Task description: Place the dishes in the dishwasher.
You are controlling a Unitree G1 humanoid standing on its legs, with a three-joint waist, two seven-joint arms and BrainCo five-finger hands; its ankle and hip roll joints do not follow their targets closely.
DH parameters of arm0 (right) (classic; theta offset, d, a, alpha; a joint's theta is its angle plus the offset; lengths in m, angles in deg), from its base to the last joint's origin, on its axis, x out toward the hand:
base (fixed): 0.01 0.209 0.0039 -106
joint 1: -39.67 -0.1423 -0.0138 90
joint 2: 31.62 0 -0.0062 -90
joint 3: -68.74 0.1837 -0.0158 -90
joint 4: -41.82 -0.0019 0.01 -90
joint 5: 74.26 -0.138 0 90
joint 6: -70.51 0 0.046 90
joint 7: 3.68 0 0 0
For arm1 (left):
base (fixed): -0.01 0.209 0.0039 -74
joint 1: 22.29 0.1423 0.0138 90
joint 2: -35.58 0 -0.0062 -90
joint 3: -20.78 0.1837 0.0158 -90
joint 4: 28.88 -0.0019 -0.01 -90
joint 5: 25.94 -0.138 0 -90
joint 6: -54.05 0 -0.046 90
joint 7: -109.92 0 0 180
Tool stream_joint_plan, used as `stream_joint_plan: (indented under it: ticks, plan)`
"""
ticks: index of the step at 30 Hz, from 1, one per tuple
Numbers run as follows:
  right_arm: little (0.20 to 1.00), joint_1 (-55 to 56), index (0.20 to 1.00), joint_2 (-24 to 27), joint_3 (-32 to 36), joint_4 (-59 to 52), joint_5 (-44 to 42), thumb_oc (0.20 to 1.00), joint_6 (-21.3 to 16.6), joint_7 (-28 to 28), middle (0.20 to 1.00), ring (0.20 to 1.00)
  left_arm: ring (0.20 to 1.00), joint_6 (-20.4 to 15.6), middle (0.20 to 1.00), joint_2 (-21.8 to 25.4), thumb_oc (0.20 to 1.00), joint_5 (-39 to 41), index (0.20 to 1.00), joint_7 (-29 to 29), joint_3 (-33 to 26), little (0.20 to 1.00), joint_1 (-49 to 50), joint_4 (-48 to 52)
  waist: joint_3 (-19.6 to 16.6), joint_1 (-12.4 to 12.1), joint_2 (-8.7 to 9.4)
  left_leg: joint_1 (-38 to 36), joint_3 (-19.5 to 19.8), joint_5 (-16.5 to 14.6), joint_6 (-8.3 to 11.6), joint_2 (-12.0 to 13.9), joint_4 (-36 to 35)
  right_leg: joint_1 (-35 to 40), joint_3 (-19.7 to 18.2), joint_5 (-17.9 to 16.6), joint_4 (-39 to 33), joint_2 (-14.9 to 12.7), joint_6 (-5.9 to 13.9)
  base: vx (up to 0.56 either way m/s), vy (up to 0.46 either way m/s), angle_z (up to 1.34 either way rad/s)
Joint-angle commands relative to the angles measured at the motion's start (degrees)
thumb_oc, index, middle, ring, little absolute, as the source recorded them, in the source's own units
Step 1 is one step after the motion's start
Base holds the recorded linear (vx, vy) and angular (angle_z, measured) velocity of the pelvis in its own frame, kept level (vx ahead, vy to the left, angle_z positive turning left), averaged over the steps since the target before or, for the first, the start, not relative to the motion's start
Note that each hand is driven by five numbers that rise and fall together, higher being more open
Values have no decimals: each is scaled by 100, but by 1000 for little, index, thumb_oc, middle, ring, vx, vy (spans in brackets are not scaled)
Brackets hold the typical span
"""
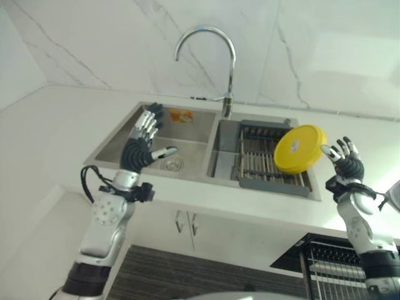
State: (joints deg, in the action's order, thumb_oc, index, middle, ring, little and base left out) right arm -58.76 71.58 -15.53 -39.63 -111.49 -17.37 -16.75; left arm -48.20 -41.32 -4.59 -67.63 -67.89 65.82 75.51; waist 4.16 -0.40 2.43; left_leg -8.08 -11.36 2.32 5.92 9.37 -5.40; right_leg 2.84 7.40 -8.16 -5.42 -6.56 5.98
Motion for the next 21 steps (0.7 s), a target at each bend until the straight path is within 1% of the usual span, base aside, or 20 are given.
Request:
stream_joint_plan:
  ticks: [1, 9, 10, 11, 13, 16, 21]
  plan:
    - [1000, -717, 1000, 367, 328, 27, 18, 1000, -256, 105, 1000, 1000, 1000, -230, 1000, 83, 1000, 10, 1000, -62, -104, 1000, -317, -18, 18, -32, -61, 146, 122, -250, -1, 189, 40, 606, 357, 747, 42, -263, 286, 0, 0, 0]
    - [1000, -700, 1000, 369, 288, -135, 215, 1000, -353, 158, 1000, 1000, 1000, -238, 1000, 84, 1000, 12, 1000, -69, -130, 1000, -286, 16, 17, -30, -62, 141, 119, -253, -9, 178, 40, 610, 356, 750, 42, -269, 285, 0, 0, 0]
    - [1000, -603, 1000, 88, -46, -362, 54, 1000, -634, 587, 1000, 1000, 1000, -648, 1000, 178, 1000, -404, 1000, -553, 121, 1000, -752, -96, 152, 107, -63, 107, 694, -479, -406, -589, 40, 184, 5, 460, 42, 86, 187, 0, 0, 0]
    - [1000, -643, 1000, 81, -74, -363, 110, 1000, -544, 506, 1000, 1000, 1000, -621, 1000, 167, 1000, -340, 1000, -525, 45, 1000, -738, -72, 127, 114, -81, 53, 634, -504, -419, -577, 40, 237, -74, 503, 42, 124, 161, 0, 0, 0]
    - [1000, -634, 1000, 100, -57, -363, 54, 1000, -453, 406, 1000, 1000, 1000, -623, 1000, 182, 1000, -331, 1000, -511, 18, 1000, -701, -69, 123, 130, -94, 21, 581, -514, -421, -564, 40, 268, -75, 518, 42, 132, 147, 22, -14, 1]
    - [1000, -676, 1000, 97, -18, -370, 32, 1000, -473, 310, 1000, 1000, 1000, -597, 1000, 190, 1000, -513, 1000, -538, 29, 1000, -675, -66, 123, 139, -112, -5, 531, -539, -413, -538, 40, 301, -74, 560, 42, 137, 131, 22, -21, 0]
    - [1000, -669, 1000, 111, 69, -485, 80, 1000, -506, 89, 1000, 1000, 1000, -589, 1000, 200, 1000, -400, 1000, -506, -55, 1000, -523, -26, 114, 146, -132, -27, 375, -540, -382, -477, 40, 345, 2, 592, 42, 100, 139, 37, -32, 0]
